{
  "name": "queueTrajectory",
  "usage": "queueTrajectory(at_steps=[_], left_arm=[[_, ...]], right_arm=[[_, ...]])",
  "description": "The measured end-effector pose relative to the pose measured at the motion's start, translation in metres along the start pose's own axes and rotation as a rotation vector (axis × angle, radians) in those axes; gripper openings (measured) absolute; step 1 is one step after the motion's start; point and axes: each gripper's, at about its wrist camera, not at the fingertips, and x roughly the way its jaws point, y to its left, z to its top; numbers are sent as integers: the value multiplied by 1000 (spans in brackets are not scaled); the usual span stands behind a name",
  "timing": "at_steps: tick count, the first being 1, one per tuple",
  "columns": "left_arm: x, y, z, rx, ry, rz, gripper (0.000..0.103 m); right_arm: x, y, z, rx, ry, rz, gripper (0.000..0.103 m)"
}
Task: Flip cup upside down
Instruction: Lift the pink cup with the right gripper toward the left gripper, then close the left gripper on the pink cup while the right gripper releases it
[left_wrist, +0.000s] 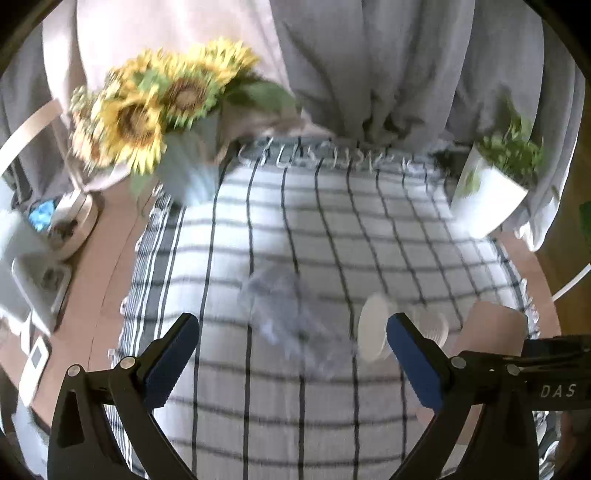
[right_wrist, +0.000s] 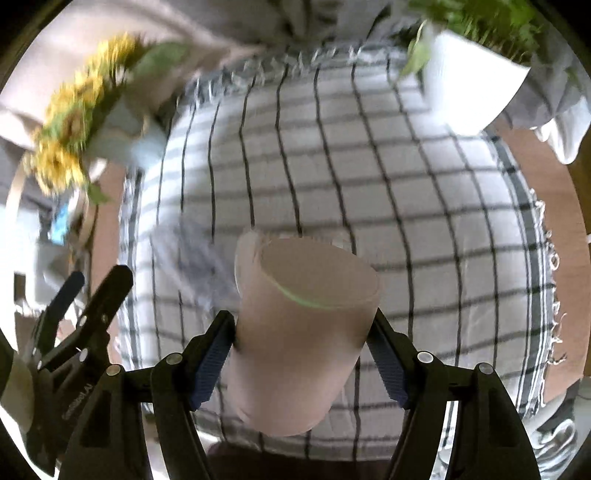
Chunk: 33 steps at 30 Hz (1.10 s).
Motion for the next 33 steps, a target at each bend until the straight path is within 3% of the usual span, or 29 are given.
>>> queueTrajectory(at_steps=[7,13,17,25,28,33], left_arm=[[4,18,-52,-97,84,65,103],[2,37,-80,-181,130,109,103],[-2,42,-90,-188,134,141,103],[-1,42,-92,-181,145,137,103],[-1,40,-89,-175,146,125,103],[-2,34,-79,-165,149,99,103]], right_arm=[[47,11,-28,-125,180,-14,72],[78,24,-41,-197,237,-24,72],[88,31,-40,-211,213,-41,72],[96,33,-37,-222,192,-54,72],[90,31,-39,-206,173,-49,80],[68,26,-44,-169,114,-60,80]])
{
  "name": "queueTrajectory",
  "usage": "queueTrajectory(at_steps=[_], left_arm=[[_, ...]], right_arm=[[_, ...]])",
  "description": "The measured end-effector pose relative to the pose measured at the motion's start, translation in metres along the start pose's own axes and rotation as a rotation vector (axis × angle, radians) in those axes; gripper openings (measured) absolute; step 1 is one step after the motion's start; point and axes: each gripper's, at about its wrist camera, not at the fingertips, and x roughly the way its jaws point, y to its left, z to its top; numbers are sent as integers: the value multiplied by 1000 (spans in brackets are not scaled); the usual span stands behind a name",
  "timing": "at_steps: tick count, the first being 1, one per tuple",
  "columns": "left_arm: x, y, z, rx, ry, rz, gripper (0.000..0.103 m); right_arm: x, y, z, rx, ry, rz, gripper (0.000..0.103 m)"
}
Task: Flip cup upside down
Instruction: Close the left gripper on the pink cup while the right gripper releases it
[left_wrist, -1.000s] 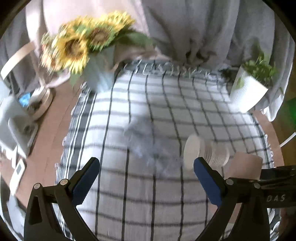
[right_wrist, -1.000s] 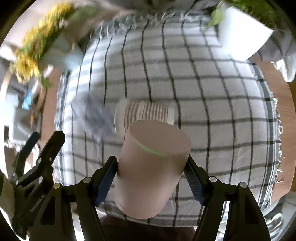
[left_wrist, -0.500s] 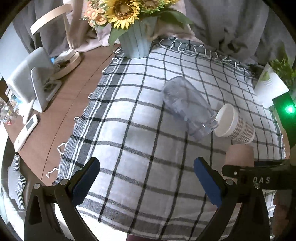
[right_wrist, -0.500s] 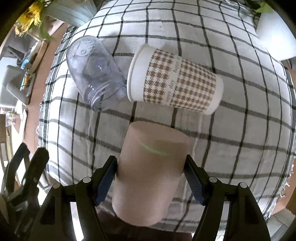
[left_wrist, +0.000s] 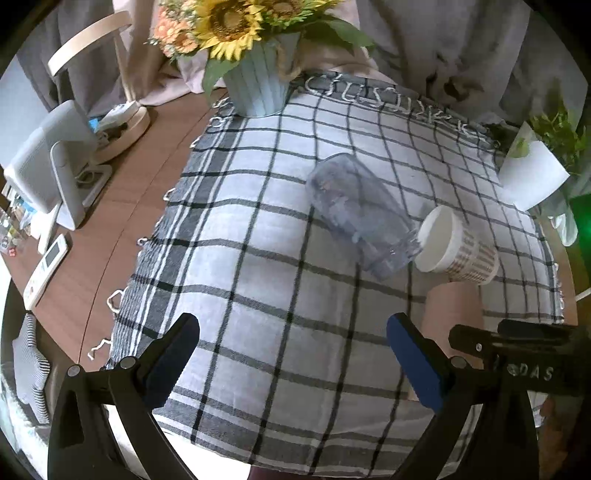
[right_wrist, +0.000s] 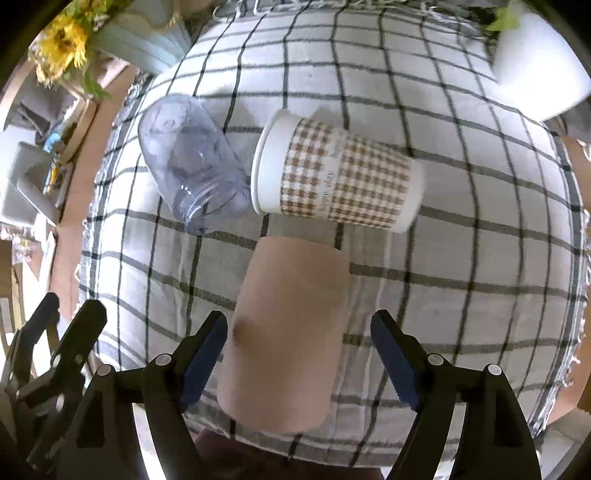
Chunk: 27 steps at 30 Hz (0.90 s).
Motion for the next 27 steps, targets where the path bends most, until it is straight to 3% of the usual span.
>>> queueTrajectory(at_steps=[7,16,23,27], left_arm=[[-8,-32,9,101,16,-55,103],[5,-102,28,257,146,-213,101],[28,-143,37,349,249,-229,96],[47,-152,42,359,331,-225,93]], right_arm=[[-38,-36,-21,116,-84,-20,80],[-68,-101,-42,396,-181,-24,80],[-67,-140,-54,557,-210,-13,80],[-66,-149,-52,580,-226,-1,80]])
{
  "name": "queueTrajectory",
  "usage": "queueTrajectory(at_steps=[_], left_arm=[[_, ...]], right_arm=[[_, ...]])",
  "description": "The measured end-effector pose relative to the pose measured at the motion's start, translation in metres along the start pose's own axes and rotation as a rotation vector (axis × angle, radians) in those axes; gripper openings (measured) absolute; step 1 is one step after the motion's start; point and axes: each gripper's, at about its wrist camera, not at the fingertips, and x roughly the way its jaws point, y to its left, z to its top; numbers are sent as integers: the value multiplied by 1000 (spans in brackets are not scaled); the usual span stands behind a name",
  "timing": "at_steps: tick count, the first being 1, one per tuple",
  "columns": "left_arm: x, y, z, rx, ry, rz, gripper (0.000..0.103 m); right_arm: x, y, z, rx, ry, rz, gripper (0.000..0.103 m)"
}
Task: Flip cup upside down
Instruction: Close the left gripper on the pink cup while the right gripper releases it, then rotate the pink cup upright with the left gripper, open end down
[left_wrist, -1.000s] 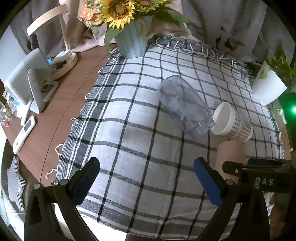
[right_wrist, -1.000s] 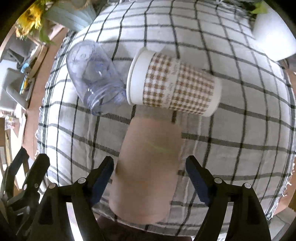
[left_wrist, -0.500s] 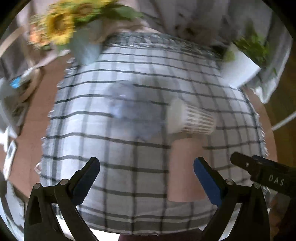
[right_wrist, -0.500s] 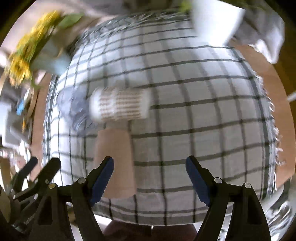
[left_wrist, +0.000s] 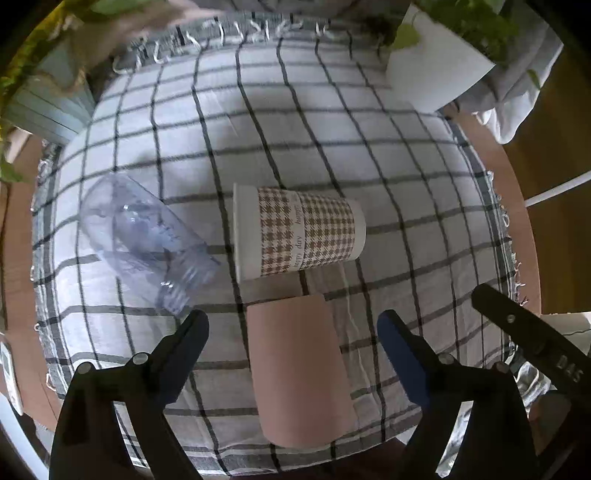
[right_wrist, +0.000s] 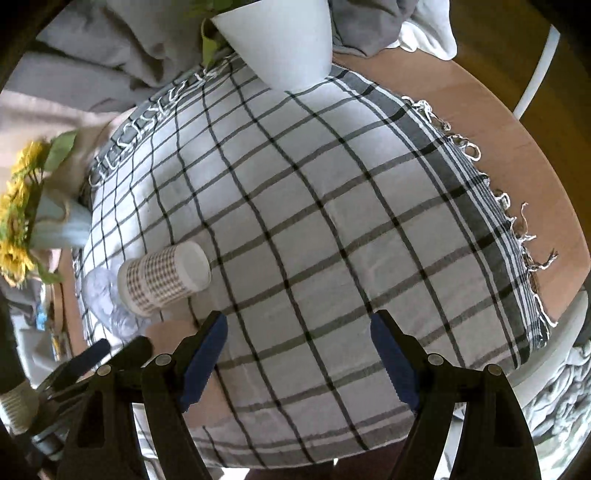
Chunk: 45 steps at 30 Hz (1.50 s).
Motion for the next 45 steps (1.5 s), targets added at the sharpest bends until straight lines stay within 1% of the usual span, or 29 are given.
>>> queueTrajectory(at_steps=[4,7,10,13,17,19,21,22,23,30,38,45], left_arm=[[11,-2,7,-1,43,10,87],[21,-1,9,-7,74,13,85],[30,2,10,-39,100,1,82],[38,3,11,-49,113,-7,80],[46,3,13,-64,131,-20,72],[49,5,13,-72,132,-18,70],[51,8,13,-84,127,-15,65],[50,9,12,-91,121,-13,61],[49,12,11,-92,112,-12,60],[34,21,-11,-94,62,-40,60],[1,26,-34,-83,-31,-50,60],[-12,7,-33,-53,-99,-37,60]], right_arm=[[2,-8,7,33,-1,13,80],[5,-13,9,59,1,18,80],[8,-17,7,74,7,20,80],[12,-18,5,79,21,27,80],[14,-18,4,67,23,16,80],[15,-19,3,64,25,17,80],[15,-20,2,67,23,10,80],[15,-21,2,70,23,8,80],[15,-21,1,73,24,7,80],[15,-20,-1,52,30,5,80],[11,-15,-3,24,30,16,80],[6,-9,-5,-5,21,19,80]])
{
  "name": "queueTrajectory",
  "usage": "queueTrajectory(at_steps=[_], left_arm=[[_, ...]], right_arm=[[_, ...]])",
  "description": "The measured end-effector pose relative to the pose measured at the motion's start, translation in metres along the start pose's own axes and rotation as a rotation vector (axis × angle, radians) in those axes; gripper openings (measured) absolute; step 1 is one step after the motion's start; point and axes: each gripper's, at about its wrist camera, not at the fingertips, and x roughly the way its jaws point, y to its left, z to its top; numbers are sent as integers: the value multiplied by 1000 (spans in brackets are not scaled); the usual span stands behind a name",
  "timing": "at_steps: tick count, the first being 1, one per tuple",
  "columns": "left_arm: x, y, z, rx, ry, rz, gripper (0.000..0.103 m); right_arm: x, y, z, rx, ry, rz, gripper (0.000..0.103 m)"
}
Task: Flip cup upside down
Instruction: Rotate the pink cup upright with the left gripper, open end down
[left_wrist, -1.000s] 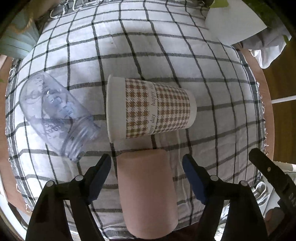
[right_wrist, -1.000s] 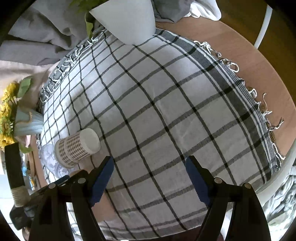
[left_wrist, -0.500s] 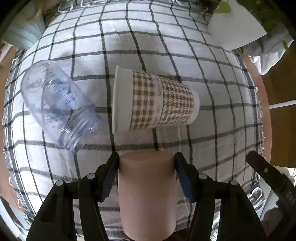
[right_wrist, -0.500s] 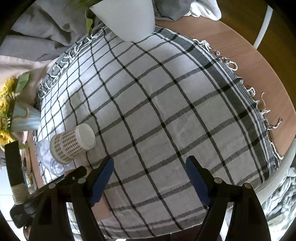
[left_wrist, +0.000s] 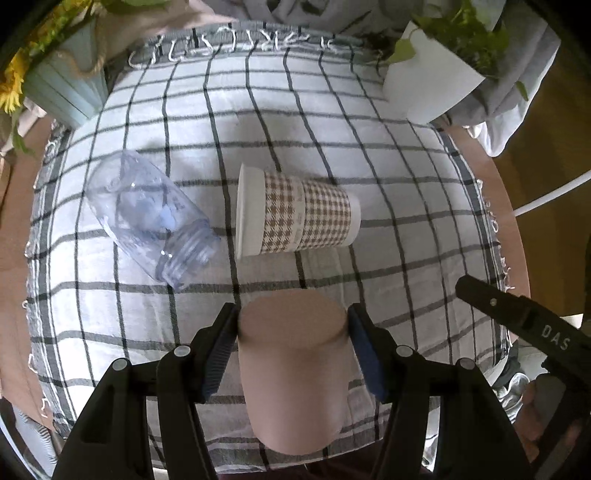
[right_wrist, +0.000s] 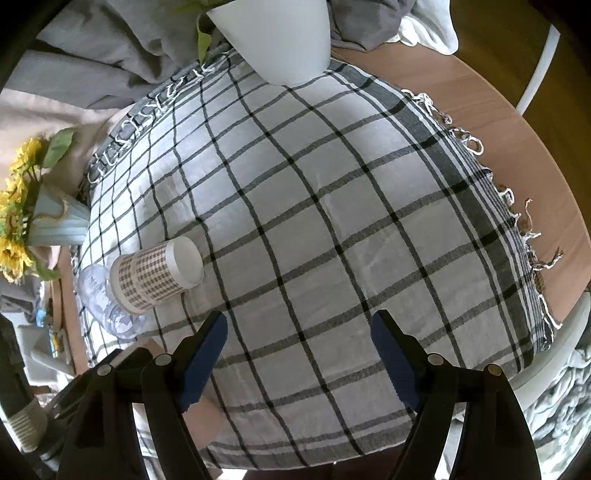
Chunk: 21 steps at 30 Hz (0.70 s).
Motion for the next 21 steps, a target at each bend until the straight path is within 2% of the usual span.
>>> queueTrajectory(at_steps=[8,21], left_arm=[[-14,-9,-6,39,-51,11,60],[-30,-18,-50,60,-112,34,60]], right_arm=[[-3,3,-2,-15,5,11,80],[-6,1,-14,-59,-9,-25,80]])
